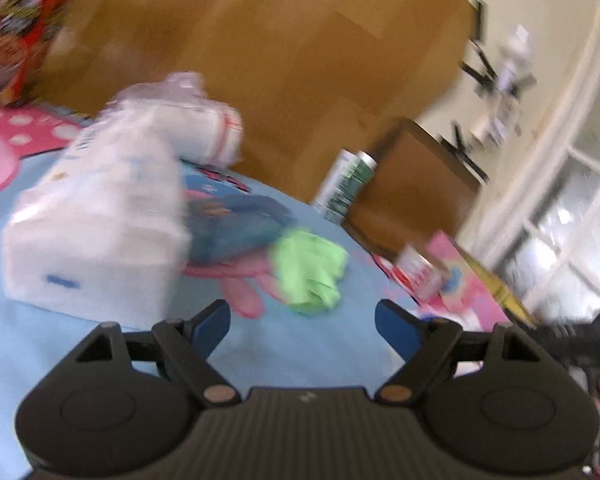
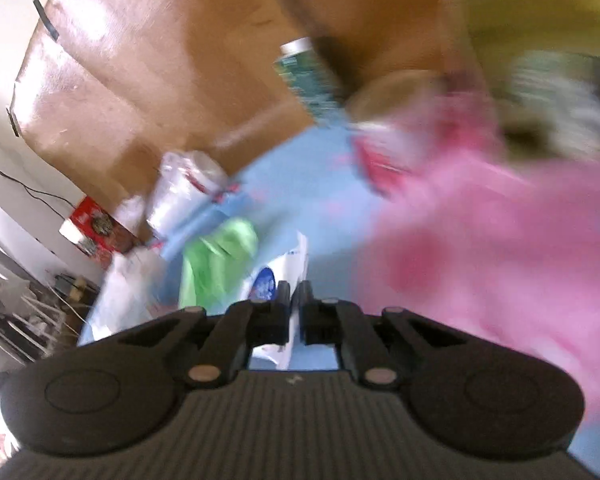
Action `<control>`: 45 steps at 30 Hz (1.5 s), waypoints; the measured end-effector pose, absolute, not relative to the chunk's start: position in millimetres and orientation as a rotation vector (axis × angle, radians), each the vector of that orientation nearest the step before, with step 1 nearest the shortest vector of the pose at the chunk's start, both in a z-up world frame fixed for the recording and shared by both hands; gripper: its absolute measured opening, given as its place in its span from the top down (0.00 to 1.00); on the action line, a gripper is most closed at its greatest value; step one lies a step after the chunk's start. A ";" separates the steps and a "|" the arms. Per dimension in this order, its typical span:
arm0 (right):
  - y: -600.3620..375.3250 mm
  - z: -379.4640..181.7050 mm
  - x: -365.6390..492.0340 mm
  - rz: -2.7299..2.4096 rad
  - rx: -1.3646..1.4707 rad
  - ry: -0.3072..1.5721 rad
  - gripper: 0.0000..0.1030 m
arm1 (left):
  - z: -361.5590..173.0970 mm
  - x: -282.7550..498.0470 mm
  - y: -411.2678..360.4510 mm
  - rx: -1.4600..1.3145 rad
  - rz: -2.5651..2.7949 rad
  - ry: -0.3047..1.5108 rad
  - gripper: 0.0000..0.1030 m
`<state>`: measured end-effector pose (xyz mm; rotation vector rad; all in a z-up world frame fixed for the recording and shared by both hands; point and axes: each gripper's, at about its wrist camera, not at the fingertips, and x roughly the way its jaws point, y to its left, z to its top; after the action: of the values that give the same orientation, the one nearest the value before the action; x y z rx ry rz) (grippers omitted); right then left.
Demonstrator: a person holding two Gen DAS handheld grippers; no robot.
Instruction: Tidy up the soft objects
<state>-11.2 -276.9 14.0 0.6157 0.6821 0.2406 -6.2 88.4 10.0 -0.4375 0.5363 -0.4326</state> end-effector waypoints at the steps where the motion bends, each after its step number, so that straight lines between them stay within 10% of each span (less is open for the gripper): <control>1: -285.3 10.3 -33.7 0.208 0.580 0.669 0.94 | 14.3 -8.3 76.0 -0.435 -0.479 0.545 0.21; 5: -309.6 3.0 -104.7 0.152 0.467 0.565 0.75 | 28.8 -8.8 14.0 -0.394 -0.648 0.606 0.21; 7: -303.5 2.6 -122.9 0.133 0.365 0.512 0.42 | 31.7 -7.8 -19.8 -0.347 -0.712 0.652 0.21; 8: -299.0 1.5 -129.0 0.135 0.311 0.496 0.41 | 30.4 -6.2 -34.7 -0.326 -0.736 0.687 0.21; 22: -239.9 -27.8 -90.2 0.153 -0.054 0.415 0.55 | 41.1 -5.2 -127.3 -0.175 -0.764 0.767 0.24; 45: -423.9 26.2 -3.6 -0.024 0.201 0.441 0.56 | 69.9 104.4 -326.1 -0.084 -0.794 0.810 0.20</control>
<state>-3.6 -423.9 26.2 0.2014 0.4415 -0.0236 104.4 -326.1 69.9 -0.0840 0.8104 -0.7939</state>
